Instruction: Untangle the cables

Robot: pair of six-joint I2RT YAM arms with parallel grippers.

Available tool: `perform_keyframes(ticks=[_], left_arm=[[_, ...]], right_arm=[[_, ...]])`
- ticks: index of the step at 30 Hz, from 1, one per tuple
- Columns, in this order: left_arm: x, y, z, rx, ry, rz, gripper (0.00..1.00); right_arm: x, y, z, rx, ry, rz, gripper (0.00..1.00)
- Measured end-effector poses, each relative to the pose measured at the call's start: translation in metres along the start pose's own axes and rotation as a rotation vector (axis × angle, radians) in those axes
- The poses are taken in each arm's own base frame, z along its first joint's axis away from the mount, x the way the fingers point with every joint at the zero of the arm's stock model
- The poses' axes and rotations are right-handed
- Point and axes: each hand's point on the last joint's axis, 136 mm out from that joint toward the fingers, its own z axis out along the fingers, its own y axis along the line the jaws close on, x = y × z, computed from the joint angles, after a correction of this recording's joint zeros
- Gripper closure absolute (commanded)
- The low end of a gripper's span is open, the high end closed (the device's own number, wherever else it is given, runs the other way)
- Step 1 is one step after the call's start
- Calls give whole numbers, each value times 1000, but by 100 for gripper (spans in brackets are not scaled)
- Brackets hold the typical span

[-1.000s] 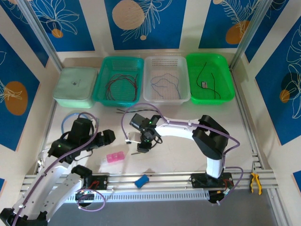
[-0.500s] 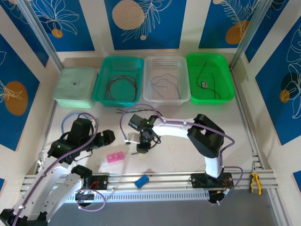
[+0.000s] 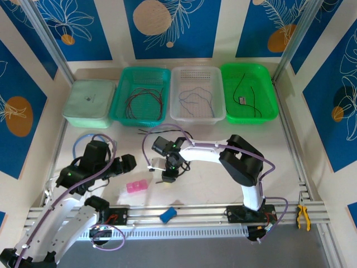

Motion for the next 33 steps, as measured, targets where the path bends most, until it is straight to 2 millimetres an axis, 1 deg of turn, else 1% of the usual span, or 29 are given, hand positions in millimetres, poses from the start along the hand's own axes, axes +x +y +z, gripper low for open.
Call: perform_keyframes(ticks=[4, 7, 10, 13, 18, 20, 22, 28, 33], left_arm=[[0, 0, 0, 0, 0, 0, 20], [-1, -1, -1, 1, -2, 1, 20], [1, 0, -2, -3, 3, 0, 20], [2, 1, -2, -5, 6, -1, 20], [3, 1, -3, -6, 7, -2, 20], [2, 1, -4, -7, 2, -1, 20], [0, 0, -7, -5, -7, 1, 20], [-7, -8, -22, 11, -39, 8, 20], [-10, -11, -27, 19, -49, 10, 21]], right_arm=[[0, -4, 2, 34, 12, 3, 75], [0, -6, 2, 58, 22, 4, 74], [0, -7, 2, 73, 28, 5, 71], [1, -7, 2, 72, 29, 10, 72], [0, -8, 2, 90, 40, 16, 82], [-1, -10, 2, 103, 49, 31, 84], [-1, -10, 2, 111, 52, 46, 87], [-2, -12, 1, 131, 50, 78, 99], [-3, -13, -1, 147, 29, 80, 100]])
